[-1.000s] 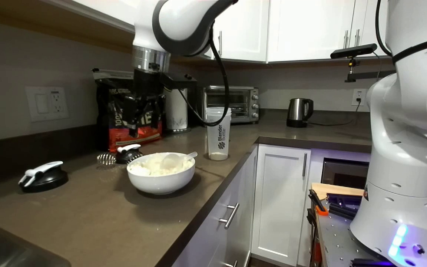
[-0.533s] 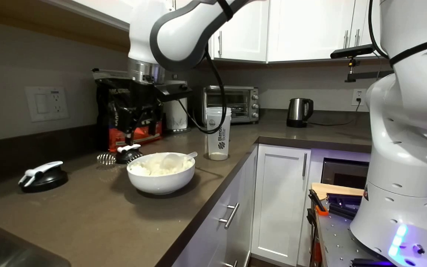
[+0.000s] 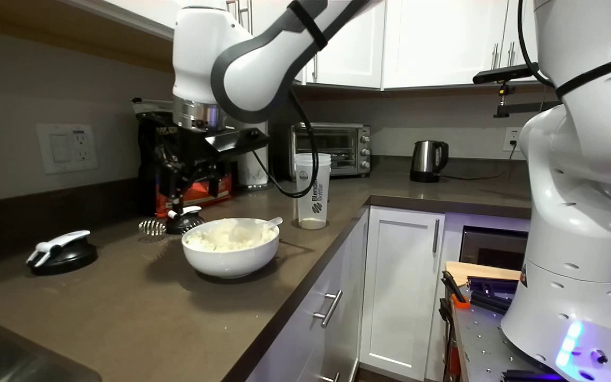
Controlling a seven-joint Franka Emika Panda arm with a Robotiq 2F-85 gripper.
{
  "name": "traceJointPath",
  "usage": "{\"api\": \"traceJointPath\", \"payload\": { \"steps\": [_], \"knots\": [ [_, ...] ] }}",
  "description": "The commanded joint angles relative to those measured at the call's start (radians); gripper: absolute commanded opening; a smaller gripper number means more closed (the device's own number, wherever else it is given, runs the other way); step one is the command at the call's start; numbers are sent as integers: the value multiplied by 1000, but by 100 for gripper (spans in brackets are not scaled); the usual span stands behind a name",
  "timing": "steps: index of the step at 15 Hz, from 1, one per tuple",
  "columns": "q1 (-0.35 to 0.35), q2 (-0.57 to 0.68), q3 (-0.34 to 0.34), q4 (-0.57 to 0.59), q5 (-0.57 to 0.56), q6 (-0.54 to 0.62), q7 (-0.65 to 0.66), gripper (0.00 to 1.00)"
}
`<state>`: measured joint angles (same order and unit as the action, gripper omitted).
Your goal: Put the silver object on the left inside one of the clear bottles on the right
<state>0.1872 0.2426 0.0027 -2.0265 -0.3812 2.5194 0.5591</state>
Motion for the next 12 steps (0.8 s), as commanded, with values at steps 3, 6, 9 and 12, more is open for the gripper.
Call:
{"api": "traceJointPath", "payload": {
  "steps": [3,6,9,12],
  "knots": [
    [24,75,-28,76,-11,-9,53,100],
    [42,106,-52,99,-28,-11,71,100],
    [64,133,-77,116,-43,-11,91,100],
    [81,153,-98,129,-63,-15,100,100]
  ]
}}
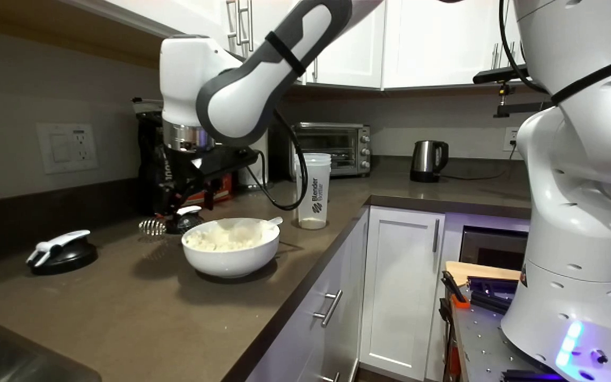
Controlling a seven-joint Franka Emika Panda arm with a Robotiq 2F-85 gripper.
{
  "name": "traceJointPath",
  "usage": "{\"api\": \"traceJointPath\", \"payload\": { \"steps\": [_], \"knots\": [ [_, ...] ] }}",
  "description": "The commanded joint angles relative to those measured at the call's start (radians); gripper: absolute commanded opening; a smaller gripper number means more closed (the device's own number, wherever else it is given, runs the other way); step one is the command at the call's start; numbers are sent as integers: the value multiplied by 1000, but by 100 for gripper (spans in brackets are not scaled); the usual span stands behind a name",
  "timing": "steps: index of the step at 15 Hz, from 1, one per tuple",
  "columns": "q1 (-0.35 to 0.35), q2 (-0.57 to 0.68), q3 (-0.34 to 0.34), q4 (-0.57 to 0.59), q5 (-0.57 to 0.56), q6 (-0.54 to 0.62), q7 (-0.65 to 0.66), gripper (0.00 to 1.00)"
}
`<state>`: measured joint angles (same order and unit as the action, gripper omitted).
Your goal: Put the silver object on the left inside one of the clear bottles on the right
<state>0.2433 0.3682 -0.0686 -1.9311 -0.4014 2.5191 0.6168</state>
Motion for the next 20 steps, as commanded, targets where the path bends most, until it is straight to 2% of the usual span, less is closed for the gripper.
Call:
{"api": "traceJointPath", "payload": {
  "steps": [1,4,6,7,8,10,11,12,13,14,16,17,18,19,20],
  "knots": [
    [30,33,-34,38,-50,-17,44,100],
    [42,46,-51,47,-63,-19,42,100],
    [42,53,-54,50,-60,-18,36,91],
    [41,56,-53,50,-57,-16,34,80],
    [40,58,-53,51,-52,-16,32,77],
    [40,66,-54,57,-51,-15,31,79],
    [39,71,-54,59,-47,-15,28,88],
    [39,75,-55,62,-47,-14,28,87],
    [39,79,-55,63,-45,-14,27,92],
    [38,82,-55,65,-44,-14,25,89],
    [36,89,-55,69,-39,-14,21,89],
    [36,93,-56,72,-37,-12,20,81],
    [35,97,-56,75,-36,-12,18,77],
    [35,101,-57,77,-34,-12,17,67],
    [34,105,-58,80,-33,-12,15,62]
  ]
}}
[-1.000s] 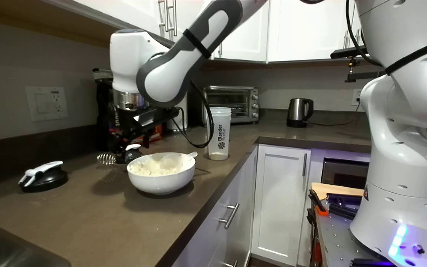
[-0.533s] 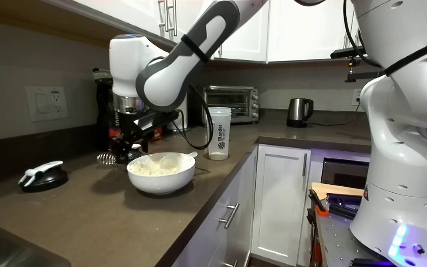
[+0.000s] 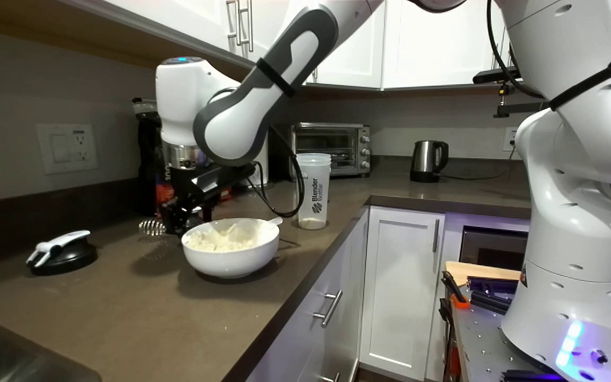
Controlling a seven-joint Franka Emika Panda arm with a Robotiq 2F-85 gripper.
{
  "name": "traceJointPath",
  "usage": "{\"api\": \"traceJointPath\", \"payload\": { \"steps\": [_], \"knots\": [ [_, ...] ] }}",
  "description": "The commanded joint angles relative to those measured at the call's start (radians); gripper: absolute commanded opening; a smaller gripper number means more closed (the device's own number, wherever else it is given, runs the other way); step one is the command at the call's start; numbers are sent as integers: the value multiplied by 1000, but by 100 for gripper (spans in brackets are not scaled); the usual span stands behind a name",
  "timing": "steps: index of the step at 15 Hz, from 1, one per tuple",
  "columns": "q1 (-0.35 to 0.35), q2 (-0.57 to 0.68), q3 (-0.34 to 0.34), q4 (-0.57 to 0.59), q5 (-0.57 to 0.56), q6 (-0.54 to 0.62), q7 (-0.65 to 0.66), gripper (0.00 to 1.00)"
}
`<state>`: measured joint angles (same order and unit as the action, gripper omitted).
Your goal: Put the silver object on the left inside one of the clear bottles on the right
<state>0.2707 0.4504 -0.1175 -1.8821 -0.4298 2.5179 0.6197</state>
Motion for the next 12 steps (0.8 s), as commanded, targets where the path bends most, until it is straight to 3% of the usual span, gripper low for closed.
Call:
{"api": "traceJointPath", "payload": {
  "steps": [1,2,4,6,12],
  "knots": [
    [7,26,-10,34,-3,-10,11,62],
    [7,30,-10,38,-2,-10,9,58],
    [7,37,-11,46,0,-9,8,66],
    [5,42,-11,52,3,-11,3,63],
    [6,35,-12,53,3,-14,0,32]
  ]
}}
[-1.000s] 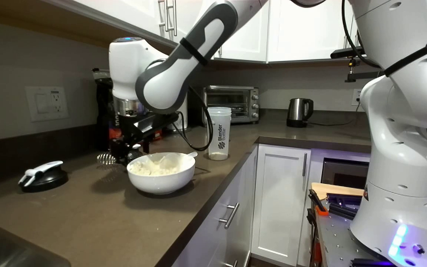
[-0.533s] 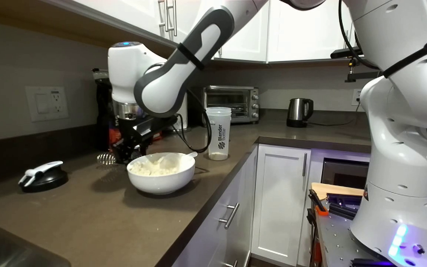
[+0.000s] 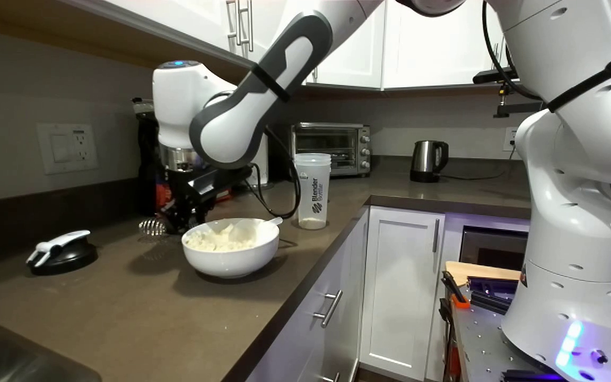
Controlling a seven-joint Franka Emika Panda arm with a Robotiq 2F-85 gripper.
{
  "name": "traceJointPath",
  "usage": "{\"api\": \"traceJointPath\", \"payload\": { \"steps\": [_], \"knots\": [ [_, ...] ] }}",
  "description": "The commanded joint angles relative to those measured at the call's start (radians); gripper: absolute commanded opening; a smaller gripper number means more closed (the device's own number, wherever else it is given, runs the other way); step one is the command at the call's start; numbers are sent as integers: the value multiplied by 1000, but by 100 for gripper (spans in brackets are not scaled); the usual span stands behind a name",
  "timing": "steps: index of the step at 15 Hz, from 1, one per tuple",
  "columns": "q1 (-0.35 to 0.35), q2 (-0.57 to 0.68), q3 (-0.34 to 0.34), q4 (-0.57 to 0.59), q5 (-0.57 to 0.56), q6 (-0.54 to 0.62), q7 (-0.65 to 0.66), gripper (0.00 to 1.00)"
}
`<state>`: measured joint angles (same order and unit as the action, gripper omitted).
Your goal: Put the silver object on the left inside one of the clear bottles on the right
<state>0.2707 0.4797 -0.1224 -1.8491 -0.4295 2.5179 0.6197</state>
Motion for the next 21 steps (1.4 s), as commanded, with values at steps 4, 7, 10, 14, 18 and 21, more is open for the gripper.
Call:
{"api": "traceJointPath", "payload": {
  "steps": [4,7,10,14,18,21],
  "knots": [
    [9,-11,-4,8,2,-19,-3,31],
    [16,-31,-6,-7,-6,-21,2,34],
    [25,-56,-5,-23,-12,-22,5,34],
    [34,-96,-1,-50,-19,-23,9,33],
    [41,-146,0,-94,-34,-24,20,31],
    [37,-191,6,-139,-44,-21,27,31]
  ]
}}
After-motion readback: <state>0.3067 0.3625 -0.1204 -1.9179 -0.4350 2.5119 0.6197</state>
